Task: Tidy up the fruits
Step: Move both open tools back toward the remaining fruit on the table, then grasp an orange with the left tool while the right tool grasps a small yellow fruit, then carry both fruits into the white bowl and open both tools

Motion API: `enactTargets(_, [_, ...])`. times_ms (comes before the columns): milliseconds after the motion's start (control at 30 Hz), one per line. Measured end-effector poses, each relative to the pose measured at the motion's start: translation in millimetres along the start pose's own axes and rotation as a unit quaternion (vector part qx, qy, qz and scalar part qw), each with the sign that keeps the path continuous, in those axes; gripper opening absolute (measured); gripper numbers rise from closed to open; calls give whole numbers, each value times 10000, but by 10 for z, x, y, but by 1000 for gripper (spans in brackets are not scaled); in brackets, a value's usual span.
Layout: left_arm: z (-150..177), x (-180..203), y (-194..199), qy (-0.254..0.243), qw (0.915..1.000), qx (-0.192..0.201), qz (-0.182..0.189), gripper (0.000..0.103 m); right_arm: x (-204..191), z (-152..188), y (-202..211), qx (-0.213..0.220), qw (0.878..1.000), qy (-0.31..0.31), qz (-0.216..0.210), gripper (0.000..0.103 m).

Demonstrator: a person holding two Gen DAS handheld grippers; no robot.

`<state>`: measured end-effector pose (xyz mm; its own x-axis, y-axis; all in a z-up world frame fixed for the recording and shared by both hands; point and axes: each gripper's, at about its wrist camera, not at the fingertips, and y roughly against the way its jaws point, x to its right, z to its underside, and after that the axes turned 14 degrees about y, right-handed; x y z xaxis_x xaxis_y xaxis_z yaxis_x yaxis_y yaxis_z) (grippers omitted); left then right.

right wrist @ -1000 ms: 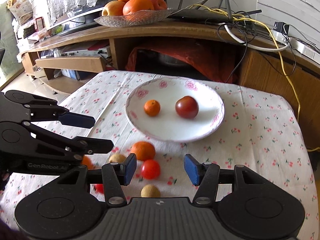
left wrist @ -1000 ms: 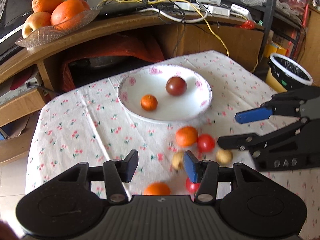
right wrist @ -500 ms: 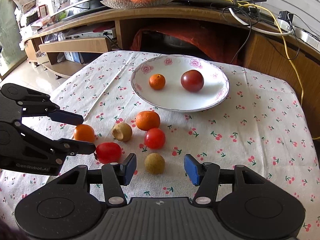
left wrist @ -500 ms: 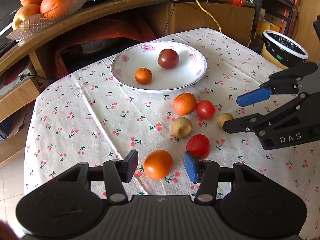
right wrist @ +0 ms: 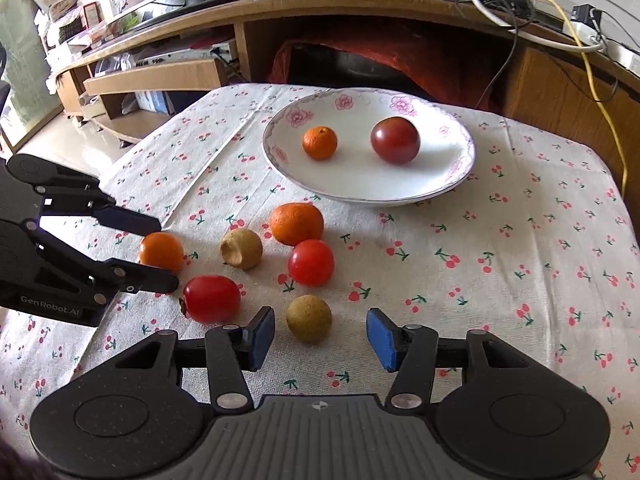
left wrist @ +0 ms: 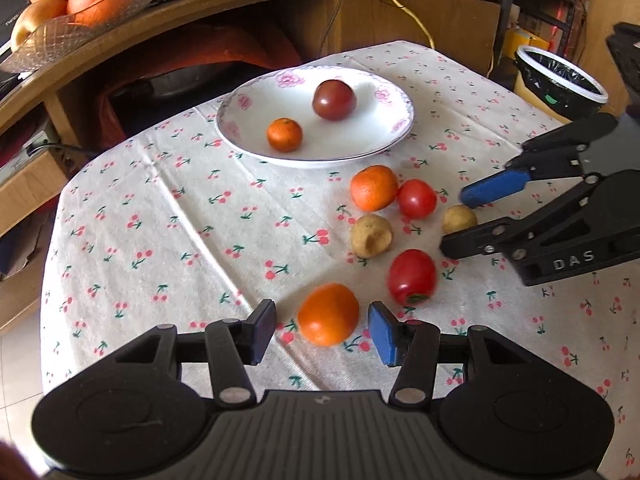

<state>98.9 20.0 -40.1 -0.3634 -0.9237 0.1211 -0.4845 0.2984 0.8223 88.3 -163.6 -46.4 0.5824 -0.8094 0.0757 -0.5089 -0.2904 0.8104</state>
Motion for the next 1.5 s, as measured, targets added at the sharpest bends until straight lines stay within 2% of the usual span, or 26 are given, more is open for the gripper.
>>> enactTargets(133, [3, 4, -2, 7, 10000, 16, 2, 57, -21, -29, -27, 26, 9999, 114, -29, 38])
enactTargets(333, [1, 25, -12, 134, 9999, 34, 0, 45, -38, -30, -31, 5, 9997, 218, 72, 27])
enactTargets(400, [-10, 40, -23, 174, 9998, 22, -34, 43, -37, -30, -24, -6, 9997, 230, 42, 20])
enactTargets(467, [-18, 70, -30, 140, 9999, 25, -92, 40, -54, -38, -25, -29, 9996, 270, 55, 20])
enactTargets(867, [-91, 33, 16, 203, 9996, 136, -148, 40, -37, -57, -7, -49, 9996, 261, 112, 19])
enactTargets(1500, [-429, 199, 59, 75, 9982, 579, -108, 40, 72, -264, 144, 359, 9987, 176, 332, 19])
